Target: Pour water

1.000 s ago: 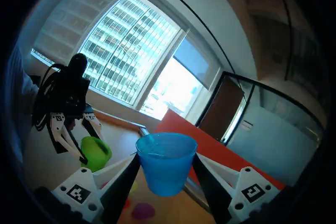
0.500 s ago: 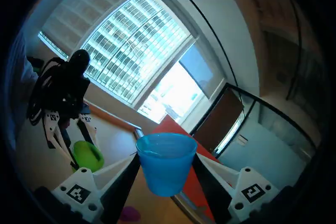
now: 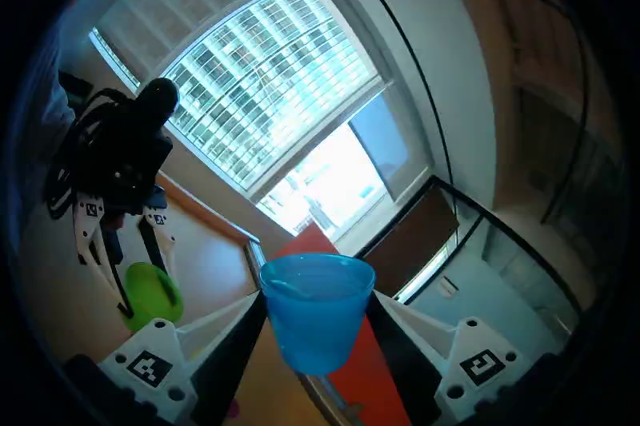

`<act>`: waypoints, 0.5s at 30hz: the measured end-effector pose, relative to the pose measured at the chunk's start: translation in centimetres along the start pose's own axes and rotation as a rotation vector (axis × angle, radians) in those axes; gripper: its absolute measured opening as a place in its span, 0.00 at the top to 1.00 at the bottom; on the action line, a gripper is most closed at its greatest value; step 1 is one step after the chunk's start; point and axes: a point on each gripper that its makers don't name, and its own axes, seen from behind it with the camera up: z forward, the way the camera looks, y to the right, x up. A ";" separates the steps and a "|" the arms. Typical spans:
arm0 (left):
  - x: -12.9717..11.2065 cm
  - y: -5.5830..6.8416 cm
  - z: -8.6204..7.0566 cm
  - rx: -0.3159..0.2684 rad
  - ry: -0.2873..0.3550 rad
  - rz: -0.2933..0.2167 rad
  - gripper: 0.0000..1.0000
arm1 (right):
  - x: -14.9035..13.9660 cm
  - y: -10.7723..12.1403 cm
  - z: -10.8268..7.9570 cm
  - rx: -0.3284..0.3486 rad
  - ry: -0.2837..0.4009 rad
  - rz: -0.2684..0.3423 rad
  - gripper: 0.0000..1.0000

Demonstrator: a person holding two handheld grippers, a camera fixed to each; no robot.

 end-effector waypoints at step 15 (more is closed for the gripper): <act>0.2 0.9 0.5 -0.016 -0.005 0.022 0.13 | 0.8 0.7 0.8 -0.003 0.002 -0.128 0.12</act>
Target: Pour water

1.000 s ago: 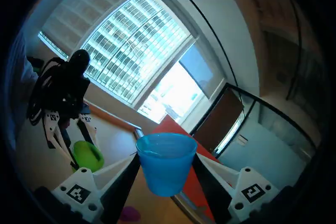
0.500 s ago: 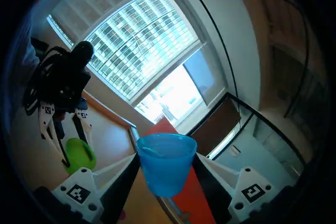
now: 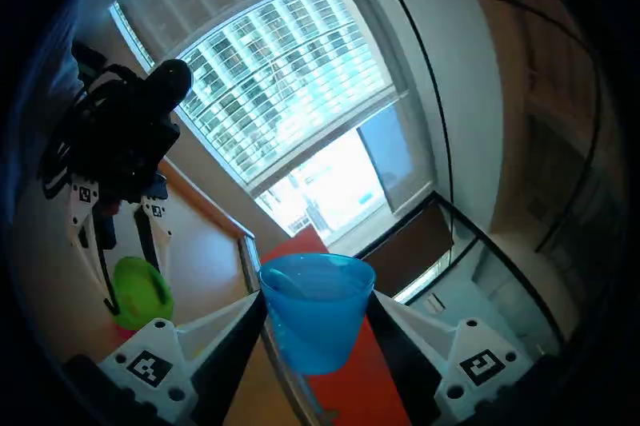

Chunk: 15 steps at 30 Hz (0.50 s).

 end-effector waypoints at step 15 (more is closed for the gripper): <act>0.3 0.5 0.2 -0.011 0.003 0.011 0.13 | 0.5 0.9 0.2 -0.013 -0.003 -0.127 0.12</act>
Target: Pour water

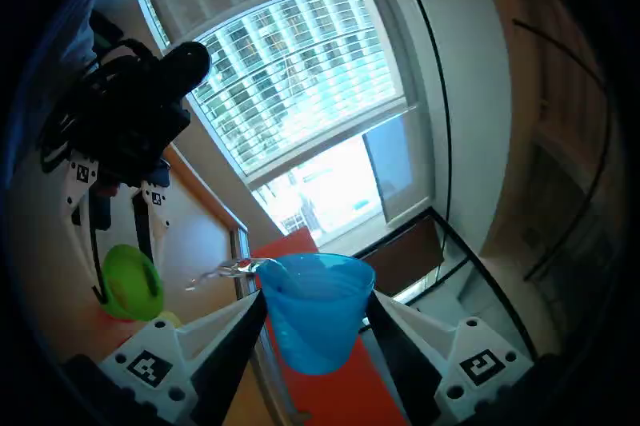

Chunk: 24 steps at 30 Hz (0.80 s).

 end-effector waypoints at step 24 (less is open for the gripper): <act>0.0 0.2 0.4 -0.005 -0.005 0.011 0.13 | 0.3 1.5 0.0 -0.032 -0.005 -0.121 0.12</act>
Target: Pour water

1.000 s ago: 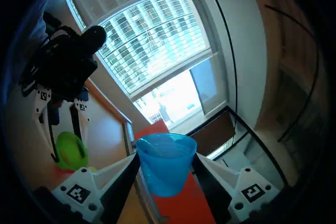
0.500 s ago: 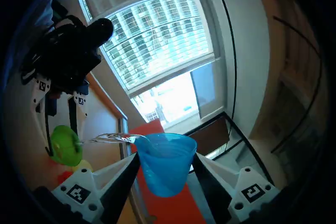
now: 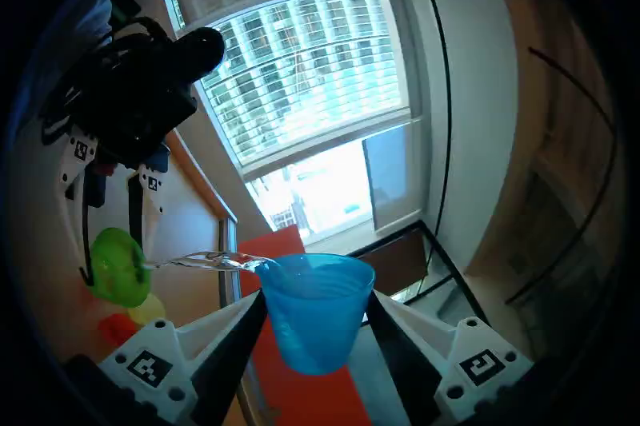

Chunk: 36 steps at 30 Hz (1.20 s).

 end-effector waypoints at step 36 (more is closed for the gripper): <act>0.1 0.3 -0.1 -0.002 -0.001 0.006 0.13 | 0.7 1.4 0.6 -0.002 -0.004 -0.162 0.12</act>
